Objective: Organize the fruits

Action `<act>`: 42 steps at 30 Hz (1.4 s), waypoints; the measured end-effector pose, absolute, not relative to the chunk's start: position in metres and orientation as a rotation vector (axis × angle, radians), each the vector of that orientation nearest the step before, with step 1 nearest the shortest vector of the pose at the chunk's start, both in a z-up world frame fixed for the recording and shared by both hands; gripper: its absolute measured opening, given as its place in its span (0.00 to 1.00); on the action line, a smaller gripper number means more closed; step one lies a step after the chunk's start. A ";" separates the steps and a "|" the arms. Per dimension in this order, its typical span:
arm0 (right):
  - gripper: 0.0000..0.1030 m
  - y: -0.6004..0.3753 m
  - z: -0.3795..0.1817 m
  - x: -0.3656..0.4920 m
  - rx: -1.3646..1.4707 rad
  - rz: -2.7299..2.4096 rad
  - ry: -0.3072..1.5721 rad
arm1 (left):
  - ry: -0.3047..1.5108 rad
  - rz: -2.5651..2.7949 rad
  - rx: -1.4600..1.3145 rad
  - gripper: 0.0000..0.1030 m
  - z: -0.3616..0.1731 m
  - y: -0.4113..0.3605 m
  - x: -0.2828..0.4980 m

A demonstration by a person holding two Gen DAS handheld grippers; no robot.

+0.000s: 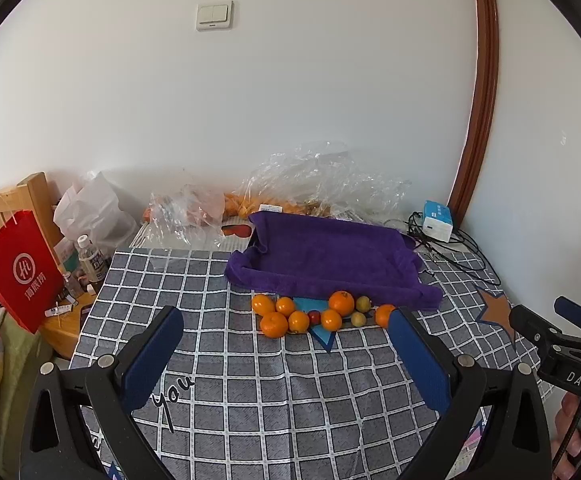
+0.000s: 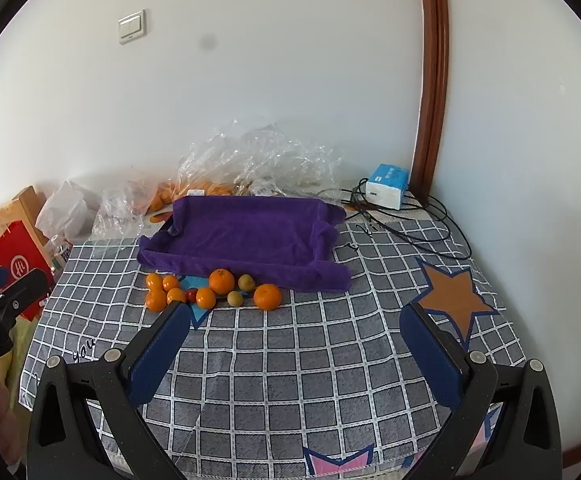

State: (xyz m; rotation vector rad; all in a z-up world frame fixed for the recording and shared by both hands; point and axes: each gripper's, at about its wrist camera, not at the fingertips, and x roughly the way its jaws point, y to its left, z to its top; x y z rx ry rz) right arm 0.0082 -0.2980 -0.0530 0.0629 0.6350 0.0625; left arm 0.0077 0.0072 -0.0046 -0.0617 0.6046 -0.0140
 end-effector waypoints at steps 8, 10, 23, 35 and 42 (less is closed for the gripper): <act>1.00 -0.298 -0.054 0.010 0.055 0.056 0.637 | 0.609 -0.019 -0.066 1.00 -0.008 0.007 0.009; 1.00 -0.298 -0.055 0.010 0.055 0.056 0.637 | 0.608 -0.019 -0.065 1.00 -0.008 0.007 0.009; 1.00 -0.295 -0.056 0.010 0.054 0.056 0.633 | 0.614 -0.020 -0.073 1.00 -0.012 0.007 0.014; 1.00 -0.292 -0.060 0.014 0.045 0.042 0.618 | 0.609 -0.033 -0.076 1.00 -0.016 0.009 0.016; 1.00 -0.288 -0.074 0.026 0.040 0.045 0.620 | 0.621 -0.028 -0.080 1.00 -0.028 0.015 0.025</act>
